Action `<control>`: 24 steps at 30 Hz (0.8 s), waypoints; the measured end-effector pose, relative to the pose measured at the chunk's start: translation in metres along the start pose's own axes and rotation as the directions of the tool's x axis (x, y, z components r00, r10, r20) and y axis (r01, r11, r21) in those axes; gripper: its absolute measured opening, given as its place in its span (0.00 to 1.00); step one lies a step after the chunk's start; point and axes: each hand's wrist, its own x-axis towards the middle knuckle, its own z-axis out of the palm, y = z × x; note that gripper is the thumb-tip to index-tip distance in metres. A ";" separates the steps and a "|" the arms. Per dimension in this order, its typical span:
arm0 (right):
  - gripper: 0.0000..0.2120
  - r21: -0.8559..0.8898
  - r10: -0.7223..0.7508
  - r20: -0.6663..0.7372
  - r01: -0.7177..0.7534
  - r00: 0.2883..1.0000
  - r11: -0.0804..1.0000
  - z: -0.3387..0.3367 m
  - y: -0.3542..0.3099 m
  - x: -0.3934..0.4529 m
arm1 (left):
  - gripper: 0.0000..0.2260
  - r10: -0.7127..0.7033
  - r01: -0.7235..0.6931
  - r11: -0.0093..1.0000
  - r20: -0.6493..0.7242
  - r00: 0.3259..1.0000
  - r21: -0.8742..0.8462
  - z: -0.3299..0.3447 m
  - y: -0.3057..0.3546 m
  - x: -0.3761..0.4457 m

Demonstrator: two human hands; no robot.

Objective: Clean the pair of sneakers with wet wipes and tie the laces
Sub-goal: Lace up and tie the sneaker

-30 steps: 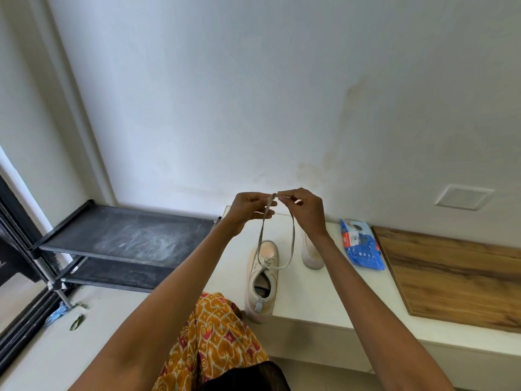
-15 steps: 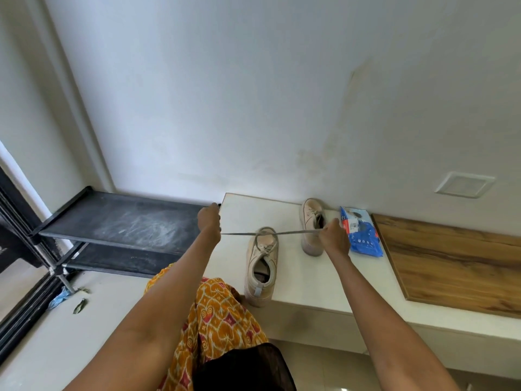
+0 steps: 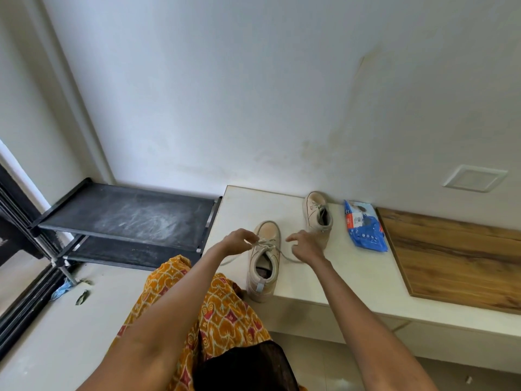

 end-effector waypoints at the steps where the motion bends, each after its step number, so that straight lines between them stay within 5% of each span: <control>1: 0.20 0.071 -0.046 0.067 0.042 0.997 0.997 0.003 -0.008 0.001 | 0.14 0.006 -0.006 1.000 -0.002 1.000 -0.008 0.003 0.001 0.002; 5: 0.22 0.308 -0.053 0.185 -0.007 0.981 0.951 0.015 -0.027 -0.002 | 0.10 0.045 -0.047 0.999 -0.133 0.990 -0.016 0.017 0.001 0.003; 11: 0.18 0.416 -0.061 0.210 -0.033 0.976 0.909 0.018 -0.023 -0.005 | 0.11 0.069 -0.138 0.925 -0.200 0.977 -0.355 0.018 0.010 -0.009; 15: 0.05 0.456 -0.111 0.050 0.076 0.993 0.887 0.015 -0.016 -0.008 | 0.14 0.070 -0.153 0.867 -0.189 0.979 -0.475 0.011 0.017 -0.013; 24: 0.07 0.399 -0.115 0.068 0.079 0.991 0.913 0.005 0.035 -0.023 | 0.17 0.062 -0.072 0.988 -0.079 0.995 -0.133 -0.001 -0.006 -0.017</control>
